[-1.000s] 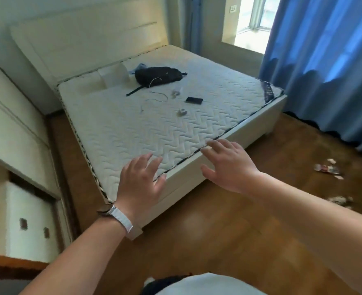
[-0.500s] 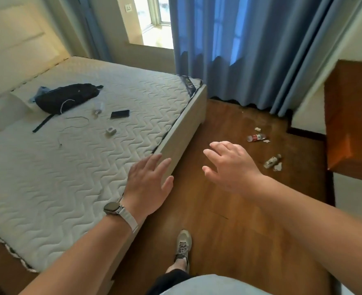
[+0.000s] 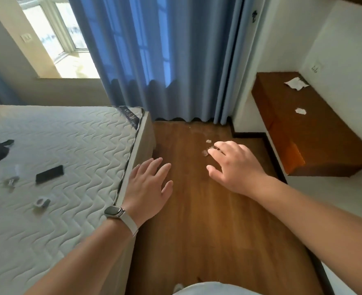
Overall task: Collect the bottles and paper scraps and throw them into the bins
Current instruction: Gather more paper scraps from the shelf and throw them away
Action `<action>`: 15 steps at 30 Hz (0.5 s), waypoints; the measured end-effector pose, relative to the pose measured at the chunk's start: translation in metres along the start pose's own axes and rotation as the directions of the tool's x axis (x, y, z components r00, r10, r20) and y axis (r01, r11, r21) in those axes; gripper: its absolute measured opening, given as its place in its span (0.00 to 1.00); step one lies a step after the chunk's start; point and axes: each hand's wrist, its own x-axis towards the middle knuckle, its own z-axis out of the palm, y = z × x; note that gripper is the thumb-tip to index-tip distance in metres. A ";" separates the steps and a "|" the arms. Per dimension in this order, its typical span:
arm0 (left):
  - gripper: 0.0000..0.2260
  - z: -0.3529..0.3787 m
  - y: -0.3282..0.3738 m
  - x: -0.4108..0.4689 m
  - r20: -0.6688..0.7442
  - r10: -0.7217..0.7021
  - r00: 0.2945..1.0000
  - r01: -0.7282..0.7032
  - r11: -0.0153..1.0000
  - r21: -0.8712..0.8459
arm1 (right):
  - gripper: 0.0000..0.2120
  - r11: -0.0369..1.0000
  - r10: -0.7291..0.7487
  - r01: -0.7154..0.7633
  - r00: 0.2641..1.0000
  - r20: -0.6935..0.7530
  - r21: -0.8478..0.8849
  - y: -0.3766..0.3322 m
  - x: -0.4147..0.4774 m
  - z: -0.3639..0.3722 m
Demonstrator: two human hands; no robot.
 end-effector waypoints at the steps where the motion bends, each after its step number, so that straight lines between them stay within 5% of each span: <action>1: 0.23 0.002 -0.004 0.017 -0.005 0.035 0.999 -0.035 0.999 0.000 | 0.24 1.000 0.030 -0.031 1.000 -0.004 -0.008 0.005 0.006 0.001; 15: 0.21 0.062 0.074 0.213 0.015 0.404 0.915 -0.401 0.911 -0.099 | 0.22 0.936 0.351 -0.351 0.936 -0.026 -0.002 0.140 0.031 0.032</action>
